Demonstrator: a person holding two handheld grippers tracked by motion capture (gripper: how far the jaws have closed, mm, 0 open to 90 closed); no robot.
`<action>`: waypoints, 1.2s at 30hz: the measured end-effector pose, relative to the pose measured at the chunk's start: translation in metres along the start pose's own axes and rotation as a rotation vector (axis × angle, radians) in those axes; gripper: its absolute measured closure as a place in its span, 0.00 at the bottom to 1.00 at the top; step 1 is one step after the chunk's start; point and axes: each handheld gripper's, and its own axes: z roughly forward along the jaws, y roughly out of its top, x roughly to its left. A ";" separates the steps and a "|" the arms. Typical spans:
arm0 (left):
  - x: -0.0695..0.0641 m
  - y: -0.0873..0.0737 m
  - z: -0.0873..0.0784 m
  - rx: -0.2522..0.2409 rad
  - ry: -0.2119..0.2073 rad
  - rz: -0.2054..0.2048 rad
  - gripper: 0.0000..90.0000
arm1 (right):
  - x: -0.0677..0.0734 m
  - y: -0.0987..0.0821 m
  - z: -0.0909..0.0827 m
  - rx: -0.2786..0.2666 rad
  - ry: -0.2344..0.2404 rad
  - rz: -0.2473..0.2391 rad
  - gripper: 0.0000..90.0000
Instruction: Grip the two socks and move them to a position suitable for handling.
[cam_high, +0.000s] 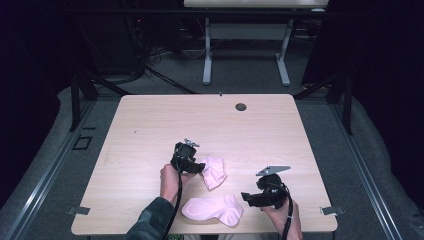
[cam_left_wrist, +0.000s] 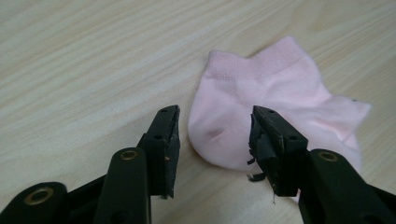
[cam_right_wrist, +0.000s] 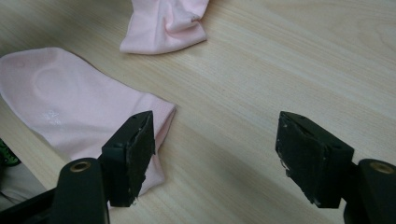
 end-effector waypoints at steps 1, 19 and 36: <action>0.000 0.001 0.004 0.016 -0.001 0.005 0.60 | 0.000 0.000 0.000 -0.003 0.003 0.002 0.31; 0.000 0.003 0.015 0.025 0.098 0.090 0.98 | -0.006 -0.006 -0.003 -0.024 -0.013 0.026 0.33; -0.062 0.034 -0.045 -0.205 0.049 0.240 0.97 | -0.024 -0.021 -0.010 0.001 -0.042 0.075 0.31</action>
